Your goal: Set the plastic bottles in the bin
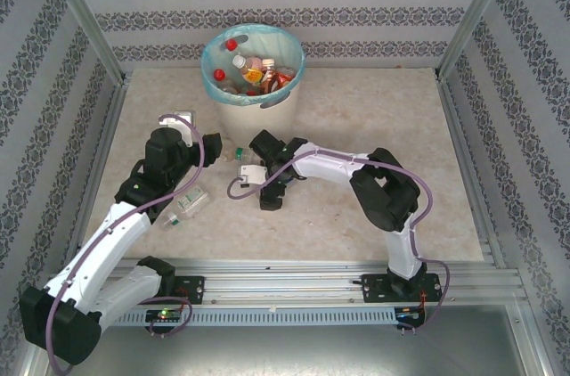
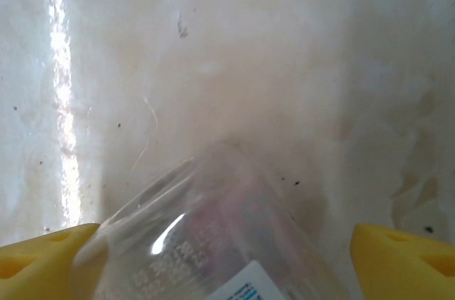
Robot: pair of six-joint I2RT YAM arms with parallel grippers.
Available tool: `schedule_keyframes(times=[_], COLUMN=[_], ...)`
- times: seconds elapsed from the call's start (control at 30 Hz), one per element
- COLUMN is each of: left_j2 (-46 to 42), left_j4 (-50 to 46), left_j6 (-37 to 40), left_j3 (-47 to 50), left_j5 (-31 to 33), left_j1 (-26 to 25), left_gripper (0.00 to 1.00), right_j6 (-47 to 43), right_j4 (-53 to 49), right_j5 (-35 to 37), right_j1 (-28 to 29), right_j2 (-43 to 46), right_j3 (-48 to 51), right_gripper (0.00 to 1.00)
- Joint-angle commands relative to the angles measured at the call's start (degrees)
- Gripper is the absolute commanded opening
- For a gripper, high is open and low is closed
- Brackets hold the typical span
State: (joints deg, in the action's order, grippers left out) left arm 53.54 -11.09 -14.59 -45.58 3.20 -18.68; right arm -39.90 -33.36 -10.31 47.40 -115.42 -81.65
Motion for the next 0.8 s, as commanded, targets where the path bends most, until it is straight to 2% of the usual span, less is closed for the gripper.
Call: schedule_keyframes(times=[0.0, 0.17, 0.37, 0.5, 0.6, 0.73, 0.77], left_j2=[-0.10, -0.37, -0.12, 0.53, 1.21, 2.06, 2.16], left_j4=[1.52, 1.49, 1.90, 2.54, 2.87, 2.80, 2.81], left_j6=[-0.39, -0.87, -0.86, -0.85, -0.85, -0.36, -0.26], left_j3=[-1.83, -1.20, -1.20, -2.00, -2.70, -3.80, -4.05], left_j5=[-0.54, -0.48, -0.60, -1.08, -1.57, -2.06, -2.11], left_j1=[0.21, 0.16, 0.20, 0.18, 0.16, 0.21, 0.21], left_gripper=[0.76, 0.76, 0.76, 0.76, 0.76, 0.76, 0.76], right_j6=[0.95, 1.64, 5.62, 11.84, 16.54, 17.28, 16.91], right_j4=[-2.24, -1.66, -0.99, -0.32, 0.03, 0.42, 0.23], right_j5=[1.95, 2.50, 0.32, 0.84, 0.77, -0.15, -0.20], right_j1=[-0.28, -1.46, -2.14, -1.52, -1.43, -1.76, -2.00], right_j2=[2.21, 2.70, 4.80, 6.20, 7.66, 10.04, 10.37], right_j3=[1.44, 2.90, 3.60, 3.38, 3.75, 6.40, 7.11], right_gripper=[0.91, 0.88, 0.68, 0.67, 0.72, 0.98, 0.98])
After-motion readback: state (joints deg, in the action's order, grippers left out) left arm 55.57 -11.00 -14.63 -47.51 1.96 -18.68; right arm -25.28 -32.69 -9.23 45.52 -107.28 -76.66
